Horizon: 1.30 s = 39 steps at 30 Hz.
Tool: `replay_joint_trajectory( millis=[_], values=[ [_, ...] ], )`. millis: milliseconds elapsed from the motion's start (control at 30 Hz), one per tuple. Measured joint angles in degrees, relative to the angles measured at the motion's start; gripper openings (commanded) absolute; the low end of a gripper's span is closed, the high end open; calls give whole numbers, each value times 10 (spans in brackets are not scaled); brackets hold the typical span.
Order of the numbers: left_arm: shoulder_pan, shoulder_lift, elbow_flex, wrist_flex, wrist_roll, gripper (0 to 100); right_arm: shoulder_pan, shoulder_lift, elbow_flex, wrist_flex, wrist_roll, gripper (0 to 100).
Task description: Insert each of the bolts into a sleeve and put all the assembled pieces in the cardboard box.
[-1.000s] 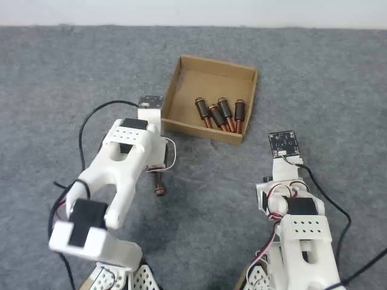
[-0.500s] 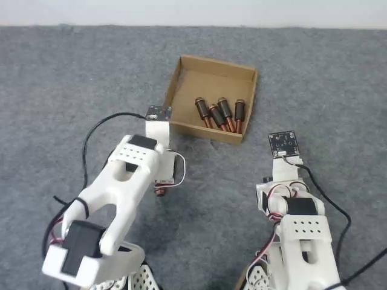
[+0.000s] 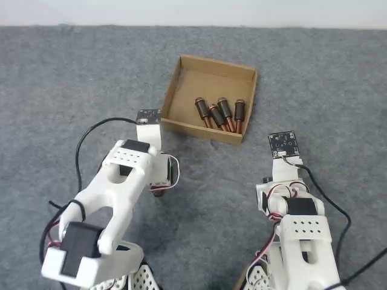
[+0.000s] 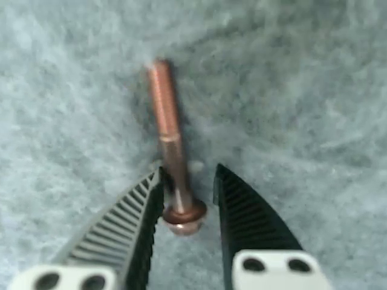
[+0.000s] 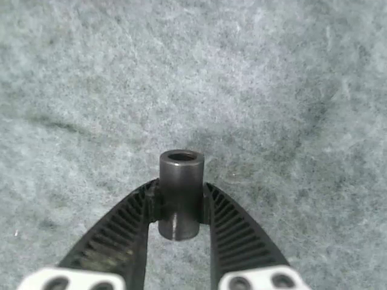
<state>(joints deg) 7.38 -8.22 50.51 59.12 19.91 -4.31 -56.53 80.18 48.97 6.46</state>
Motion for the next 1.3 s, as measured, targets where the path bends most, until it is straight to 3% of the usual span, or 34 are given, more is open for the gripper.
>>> replay_joint_trajectory(
  millis=[233, 433, 533, 633, 767, 933, 1100, 1300],
  values=[
    [12, 2, 11, -2, 1, 5, 0, 0, 0, 0, 0, 6],
    [19, 22, -2, 4, -25, 11, 3, 0, 0, 0, 0, 6],
    [17, 33, -37, 60, -134, 11, 4, 0, 0, 0, 0, 6],
    [17, 35, -91, 124, -302, 12, 3, 0, 0, 0, 0, 6],
    [17, 35, -152, 149, -464, 19, 3, 0, 0, 0, 0, 6],
    [62, 39, -171, 161, -590, 182, 3, 0, 0, 0, 0, 6],
    [95, 40, -178, 155, -536, 172, 3, 0, 0, 0, 0, 6],
    [88, 40, -199, 111, -389, 5, 3, 0, 0, 0, 0, 6]
  ],
)
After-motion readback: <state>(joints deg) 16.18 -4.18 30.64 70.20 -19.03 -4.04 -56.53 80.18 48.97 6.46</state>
